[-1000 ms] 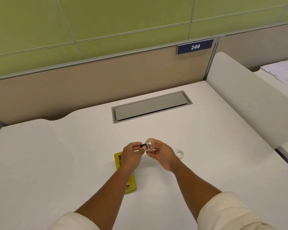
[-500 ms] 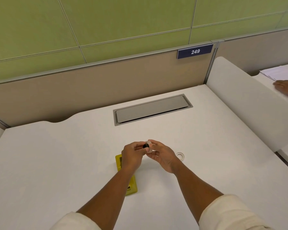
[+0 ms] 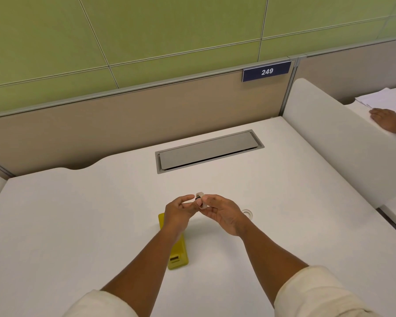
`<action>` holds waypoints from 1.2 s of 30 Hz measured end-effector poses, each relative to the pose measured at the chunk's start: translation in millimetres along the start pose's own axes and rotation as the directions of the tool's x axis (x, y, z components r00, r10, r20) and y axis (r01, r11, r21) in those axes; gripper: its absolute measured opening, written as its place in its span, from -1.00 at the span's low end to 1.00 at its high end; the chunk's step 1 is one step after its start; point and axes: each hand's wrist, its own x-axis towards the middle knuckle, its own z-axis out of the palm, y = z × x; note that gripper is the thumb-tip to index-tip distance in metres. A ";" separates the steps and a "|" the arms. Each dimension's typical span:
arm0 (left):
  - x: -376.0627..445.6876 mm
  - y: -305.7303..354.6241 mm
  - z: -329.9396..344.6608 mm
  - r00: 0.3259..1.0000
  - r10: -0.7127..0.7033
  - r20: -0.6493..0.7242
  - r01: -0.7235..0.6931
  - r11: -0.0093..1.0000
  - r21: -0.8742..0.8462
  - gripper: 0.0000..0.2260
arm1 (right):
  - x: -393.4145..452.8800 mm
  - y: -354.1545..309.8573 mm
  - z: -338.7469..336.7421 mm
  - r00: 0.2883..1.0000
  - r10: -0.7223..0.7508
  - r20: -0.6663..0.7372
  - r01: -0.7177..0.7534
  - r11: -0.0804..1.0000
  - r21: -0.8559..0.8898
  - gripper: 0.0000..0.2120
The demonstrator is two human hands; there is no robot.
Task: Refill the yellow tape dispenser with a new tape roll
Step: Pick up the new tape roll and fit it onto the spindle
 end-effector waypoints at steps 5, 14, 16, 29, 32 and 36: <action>-1.7 1.2 -3.2 0.998 -0.037 0.046 0.040 0.997 -0.069 -0.66 | 0.6 -0.4 2.4 1.000 0.030 0.000 -0.030 0.999 -0.012 -0.75; 0.8 4.9 -5.6 0.989 -0.143 0.041 0.149 0.966 -0.212 -0.84 | 2.7 0.9 10.0 0.998 -0.018 -0.054 0.007 0.981 -0.193 -0.69; 2.0 7.1 -7.5 0.984 -0.178 0.029 0.180 0.963 -0.200 -0.84 | 2.5 -0.5 12.3 0.998 -0.029 -0.057 0.014 0.971 -0.239 -0.71; 3.6 14.7 -16.1 0.969 -0.244 -0.037 0.242 0.970 -0.036 -0.87 | -5.2 -6.6 31.1 0.995 -0.098 -0.015 0.072 0.822 -0.565 -0.69; 2.8 13.4 -17.6 0.968 -0.251 -0.025 0.249 0.967 -0.062 -0.76 | -5.0 -7.4 32.3 0.996 -0.083 -0.031 0.052 0.828 -0.558 -0.66; -2.1 15.4 -19.5 0.977 -0.211 0.040 0.213 0.973 -0.083 -0.80 | -3.9 -7.1 32.1 0.997 -0.071 -0.020 0.048 0.835 -0.548 -0.66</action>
